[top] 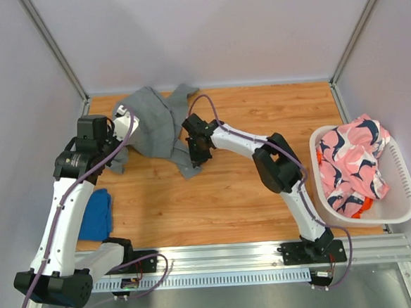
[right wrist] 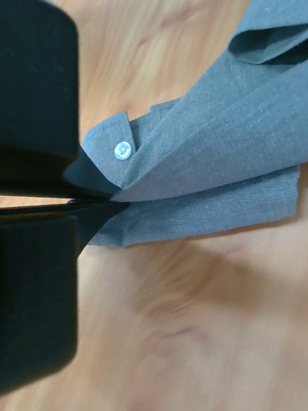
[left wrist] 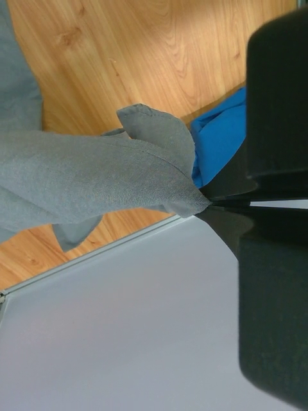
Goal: Fold and stack the mixed laundry pile
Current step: Flatten out the shirt at the center of the board.
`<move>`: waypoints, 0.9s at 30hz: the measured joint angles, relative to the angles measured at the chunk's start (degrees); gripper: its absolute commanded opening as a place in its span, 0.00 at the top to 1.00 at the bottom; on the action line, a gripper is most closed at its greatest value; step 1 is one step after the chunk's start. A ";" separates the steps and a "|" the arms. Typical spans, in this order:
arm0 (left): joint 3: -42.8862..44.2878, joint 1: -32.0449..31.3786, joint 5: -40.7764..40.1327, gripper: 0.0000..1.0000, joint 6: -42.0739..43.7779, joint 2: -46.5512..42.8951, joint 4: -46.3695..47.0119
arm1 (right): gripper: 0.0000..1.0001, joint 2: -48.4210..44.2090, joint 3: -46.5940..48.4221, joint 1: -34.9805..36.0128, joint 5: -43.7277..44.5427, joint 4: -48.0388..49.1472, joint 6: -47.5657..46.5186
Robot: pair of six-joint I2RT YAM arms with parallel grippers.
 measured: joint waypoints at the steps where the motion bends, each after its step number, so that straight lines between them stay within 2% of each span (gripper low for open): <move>1: 0.00 0.00 0.00 1.00 -0.02 0.00 0.00 | 1.00 -2.34 -4.20 -0.07 0.22 1.07 0.11; 4: -0.17 0.04 0.55 1.00 -0.28 -0.07 0.04 | 1.00 -12.79 -19.32 -0.11 1.14 2.49 0.00; 6: -0.79 0.07 1.49 1.00 -0.61 -0.26 0.09 | 1.00 -22.25 -31.26 -0.11 1.36 3.37 -0.24; 10: -2.95 0.04 5.33 1.00 -1.46 -0.66 -0.35 | 0.98 -40.35 -49.07 -0.09 0.72 2.27 -0.22; 11: -3.52 0.04 6.58 1.00 -1.55 -0.70 -0.63 | 0.79 -44.26 -52.57 -0.09 0.42 1.66 -0.17; 14: -6.47 0.04 11.89 1.00 -2.05 -1.14 -1.84 | 0.36 -52.30 -59.21 -0.04 -0.87 -0.37 0.46; 16: -8.85 0.04 14.49 1.00 -2.32 -1.57 -2.58 | 0.27 -55.69 -59.74 0.02 -1.05 -3.19 -0.37; 19: -11.15 0.04 16.11 1.00 -2.45 -2.08 -3.87 | 0.25 -58.12 -56.43 0.04 -0.48 -5.57 -1.09; 22: -11.91 0.04 17.07 1.00 -2.49 -2.86 -4.72 | 0.38 -57.64 -49.16 0.02 -0.33 -3.96 -1.79; 27: -11.91 0.04 17.22 1.00 -2.51 -4.02 -4.79 | 0.48 -46.58 -40.33 -1.49 -1.99 3.93 -1.90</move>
